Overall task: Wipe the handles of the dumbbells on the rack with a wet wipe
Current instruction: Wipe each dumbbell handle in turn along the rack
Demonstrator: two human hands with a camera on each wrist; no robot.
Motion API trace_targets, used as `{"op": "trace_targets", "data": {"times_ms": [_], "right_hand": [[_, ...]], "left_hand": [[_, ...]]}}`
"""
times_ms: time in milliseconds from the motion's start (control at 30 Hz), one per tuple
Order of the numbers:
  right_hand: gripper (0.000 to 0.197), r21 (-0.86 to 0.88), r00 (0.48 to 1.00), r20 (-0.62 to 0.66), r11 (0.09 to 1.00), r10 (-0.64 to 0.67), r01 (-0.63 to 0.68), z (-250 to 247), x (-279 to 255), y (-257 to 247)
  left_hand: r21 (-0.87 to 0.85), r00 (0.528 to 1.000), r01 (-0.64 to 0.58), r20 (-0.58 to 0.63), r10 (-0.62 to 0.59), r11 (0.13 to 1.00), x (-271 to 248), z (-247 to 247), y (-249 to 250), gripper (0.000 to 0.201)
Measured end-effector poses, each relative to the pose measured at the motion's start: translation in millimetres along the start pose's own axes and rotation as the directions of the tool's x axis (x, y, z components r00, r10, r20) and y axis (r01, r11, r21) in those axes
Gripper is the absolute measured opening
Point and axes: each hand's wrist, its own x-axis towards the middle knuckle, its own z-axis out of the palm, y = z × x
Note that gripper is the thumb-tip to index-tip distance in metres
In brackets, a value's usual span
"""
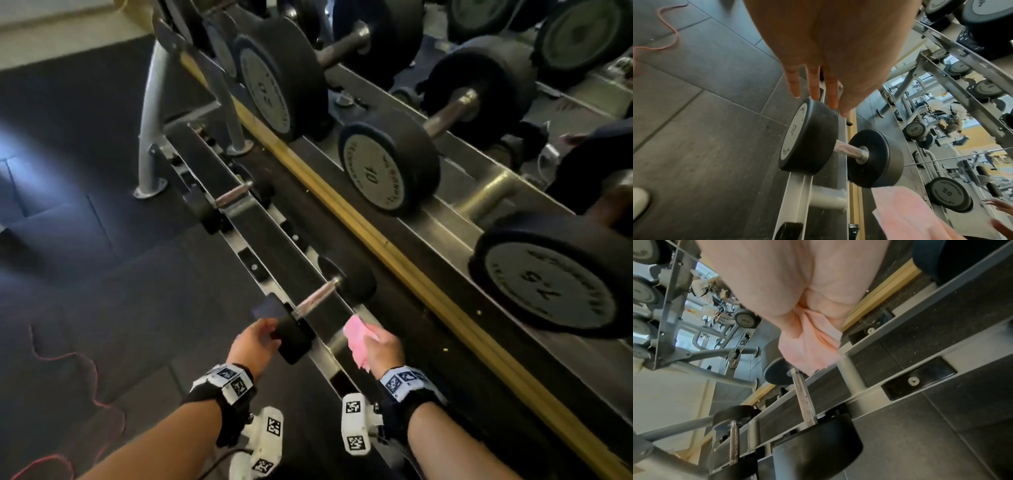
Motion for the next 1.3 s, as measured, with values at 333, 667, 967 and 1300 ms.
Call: {"op": "trace_targets", "data": {"times_ms": [333, 667, 967, 1300], "right_hand": [[0.034, 0.182, 0.939, -0.333, 0.971, -0.09, 0.158, 86.4, 83.9, 0.8], [0.024, 0.119, 0.976, -0.065, 0.969, -0.21, 0.216, 140.3, 115.9, 39.2], [0.024, 0.016, 0.91, -0.071, 0.912, -0.408, 0.41, 95.5, 114.8, -0.8], [0.035, -0.403, 0.793, 0.304, 0.683, -0.528, 0.609, 121.2, 125.7, 22.0]], "left_hand": [[0.129, 0.961, -0.268, -0.027, 0.274, 0.955, 100.2, 7.1, -24.6, 0.064], [0.077, 0.984, -0.181, 0.017, 0.18, 0.981, 135.6, 13.9, -52.4, 0.084], [0.054, 0.989, -0.145, 0.031, 0.143, 0.988, 128.5, 11.5, -49.6, 0.08], [-0.021, 0.987, -0.16, -0.003, 0.16, 0.987, 131.5, 17.3, -57.2, 0.074]]}}
